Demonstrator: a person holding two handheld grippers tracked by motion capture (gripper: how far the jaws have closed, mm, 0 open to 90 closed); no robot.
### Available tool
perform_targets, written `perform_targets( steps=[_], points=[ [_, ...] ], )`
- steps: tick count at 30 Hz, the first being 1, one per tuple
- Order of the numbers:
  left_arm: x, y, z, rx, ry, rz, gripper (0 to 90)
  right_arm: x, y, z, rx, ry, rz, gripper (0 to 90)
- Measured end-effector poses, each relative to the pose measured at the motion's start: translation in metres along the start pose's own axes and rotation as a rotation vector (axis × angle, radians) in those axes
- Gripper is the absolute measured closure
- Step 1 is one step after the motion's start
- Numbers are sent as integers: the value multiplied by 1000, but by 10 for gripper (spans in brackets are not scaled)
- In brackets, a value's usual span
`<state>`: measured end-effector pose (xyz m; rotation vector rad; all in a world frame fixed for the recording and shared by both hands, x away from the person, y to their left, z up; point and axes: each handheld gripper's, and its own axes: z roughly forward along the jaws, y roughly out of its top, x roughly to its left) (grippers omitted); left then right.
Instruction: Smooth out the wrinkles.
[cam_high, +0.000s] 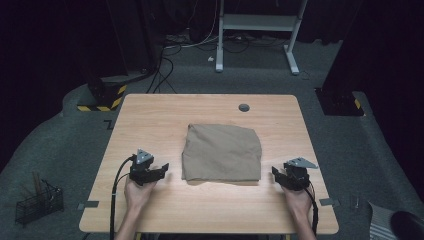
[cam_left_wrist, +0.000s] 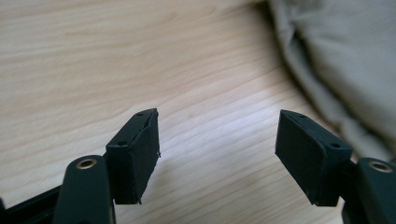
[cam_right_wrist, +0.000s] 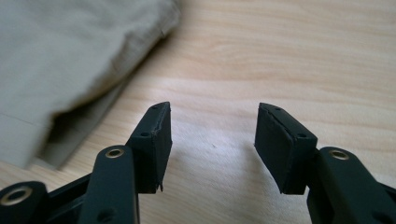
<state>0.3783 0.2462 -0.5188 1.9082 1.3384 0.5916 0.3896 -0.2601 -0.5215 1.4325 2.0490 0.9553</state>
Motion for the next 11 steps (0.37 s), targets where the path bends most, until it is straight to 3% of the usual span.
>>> perform_targets(
  steps=[1, 4, 11],
  points=[
    [1, -3, 2, 12, 12, 0, 306, -1, 0, 2, 26, -5, -1, 437],
    [2, -7, 6, 35, 42, 10, 290, 0, 1, 3, 31, -9, -22, 402],
    [2, -7, 7, 42, 43, 9, 231, 1, 2, 4, 37, -28, -20, 360]
  ],
)
